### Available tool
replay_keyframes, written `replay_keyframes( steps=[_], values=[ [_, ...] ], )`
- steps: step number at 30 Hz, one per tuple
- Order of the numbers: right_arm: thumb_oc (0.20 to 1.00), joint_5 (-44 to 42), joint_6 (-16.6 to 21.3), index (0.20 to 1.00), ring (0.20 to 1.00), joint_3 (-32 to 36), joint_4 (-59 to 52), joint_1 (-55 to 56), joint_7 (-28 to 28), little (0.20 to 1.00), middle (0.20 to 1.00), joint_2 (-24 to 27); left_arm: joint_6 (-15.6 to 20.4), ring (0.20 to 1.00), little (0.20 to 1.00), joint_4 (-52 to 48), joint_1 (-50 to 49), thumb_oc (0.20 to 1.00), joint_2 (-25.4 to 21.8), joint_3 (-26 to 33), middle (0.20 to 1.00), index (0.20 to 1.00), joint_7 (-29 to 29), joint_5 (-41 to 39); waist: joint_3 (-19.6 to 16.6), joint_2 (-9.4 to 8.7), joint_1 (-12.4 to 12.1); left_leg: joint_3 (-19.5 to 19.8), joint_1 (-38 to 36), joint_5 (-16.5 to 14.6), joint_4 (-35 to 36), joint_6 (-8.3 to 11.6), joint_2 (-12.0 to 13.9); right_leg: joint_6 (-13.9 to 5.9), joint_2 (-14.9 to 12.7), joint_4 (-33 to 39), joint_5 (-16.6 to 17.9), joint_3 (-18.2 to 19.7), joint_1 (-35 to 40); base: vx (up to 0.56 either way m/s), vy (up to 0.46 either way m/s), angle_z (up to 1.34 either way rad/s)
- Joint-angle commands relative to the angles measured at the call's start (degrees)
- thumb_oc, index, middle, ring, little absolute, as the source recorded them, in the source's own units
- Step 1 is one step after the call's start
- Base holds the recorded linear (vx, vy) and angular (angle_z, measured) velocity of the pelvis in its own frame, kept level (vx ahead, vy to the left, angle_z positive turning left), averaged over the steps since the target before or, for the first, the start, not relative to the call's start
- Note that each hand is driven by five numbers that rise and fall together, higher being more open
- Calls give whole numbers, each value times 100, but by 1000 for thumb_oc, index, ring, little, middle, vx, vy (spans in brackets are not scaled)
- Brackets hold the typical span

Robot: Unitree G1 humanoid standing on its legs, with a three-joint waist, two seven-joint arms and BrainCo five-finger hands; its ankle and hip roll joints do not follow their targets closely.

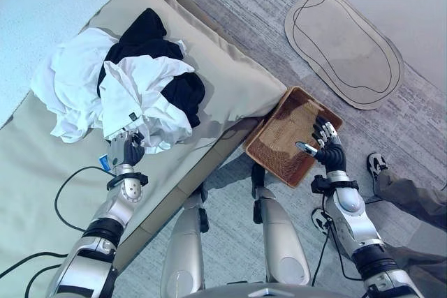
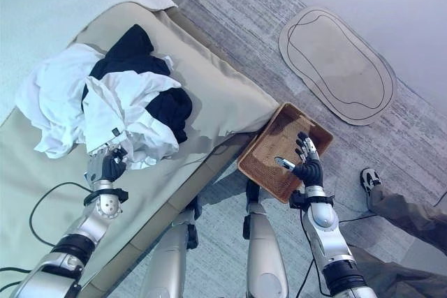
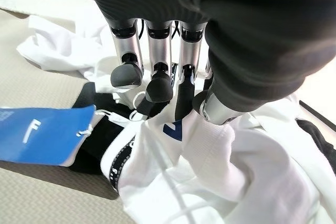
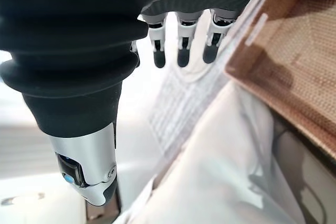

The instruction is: Pick up clothes into the bucket

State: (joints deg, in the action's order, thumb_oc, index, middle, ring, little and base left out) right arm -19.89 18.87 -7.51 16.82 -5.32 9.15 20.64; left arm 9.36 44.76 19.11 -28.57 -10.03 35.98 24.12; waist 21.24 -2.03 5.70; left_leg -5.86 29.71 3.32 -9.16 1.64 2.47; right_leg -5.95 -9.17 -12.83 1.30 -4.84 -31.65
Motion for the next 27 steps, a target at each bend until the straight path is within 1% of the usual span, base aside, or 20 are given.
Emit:
replay_keyframes(
  steps=[1,5,10,11,12,18,20,23,27],
  values=[
    [1000,-105,332,1000,1000,-87,-263,342,-22,1000,1000,29,71,200,200,180,-218,200,-126,37,200,200,53,60,-359,-63,73,100,315,-545,-855,67,189,-358,-505,399,440,-132,225,0,0,0],
    [1000,-87,312,1000,1000,-93,-246,343,-14,1000,1000,33,124,200,200,-20,-330,200,-144,92,200,200,27,41,-406,-50,39,94,177,-555,-832,80,198,-367,-503,442,430,-161,384,10,-2,0],
    [1000,-38,252,1000,1000,-50,-146,353,-6,1000,1000,24,284,200,200,-714,-741,200,-175,332,200,200,-83,-57,-535,-17,-63,107,-255,-574,-652,95,204,-387,-507,602,420,-207,811,61,-13,-1],
    [1000,-38,252,1000,1000,-53,-146,354,-6,1000,1000,24,281,200,200,-722,-749,200,-177,337,200,200,-87,-57,-528,-19,-61,106,-268,-572,-646,95,204,-387,-507,606,422,-208,823,93,-18,-2],
    [1000,-20,220,1000,1000,2,-122,380,-31,1000,1000,16,379,200,200,-1170,-992,200,-238,514,200,200,-199,-71,-610,9,-117,100,-476,-576,-546,105,211,-397,-509,707,426,-246,1038,91,-24,-1],
    [1000,52,148,1000,1000,96,-24,381,-126,1000,1000,-22,575,200,200,-2578,-1591,200,-466,1259,200,200,-344,6,-836,49,-273,128,-1076,-512,-184,139,176,-424,-497,1059,481,-384,1660,95,-32,2],
    [1000,50,126,1000,1000,91,35,367,-181,1000,1000,-46,631,200,200,-2947,-1684,200,-541,1487,200,200,-338,28,-892,69,-329,120,-1240,-541,-112,154,184,-427,-472,1131,462,-427,1832,67,-32,6],
    [1000,58,94,1000,1000,34,113,318,-270,1000,1000,-83,724,200,200,-3512,-1705,200,-663,1823,200,200,-335,75,-1010,80,-381,119,-1398,-494,18,165,164,-414,-457,1232,469,-471,1981,55,-34,6],
    [1000,55,32,1000,1000,-48,149,332,-376,1000,1000,-128,864,200,200,-4210,-1594,200,-718,2104,200,200,-398,-47,-1119,93,-428,135,-1638,-495,138,184,169,-405,-449,1301,437,-545,2218,63,-34,7]
  ],
)
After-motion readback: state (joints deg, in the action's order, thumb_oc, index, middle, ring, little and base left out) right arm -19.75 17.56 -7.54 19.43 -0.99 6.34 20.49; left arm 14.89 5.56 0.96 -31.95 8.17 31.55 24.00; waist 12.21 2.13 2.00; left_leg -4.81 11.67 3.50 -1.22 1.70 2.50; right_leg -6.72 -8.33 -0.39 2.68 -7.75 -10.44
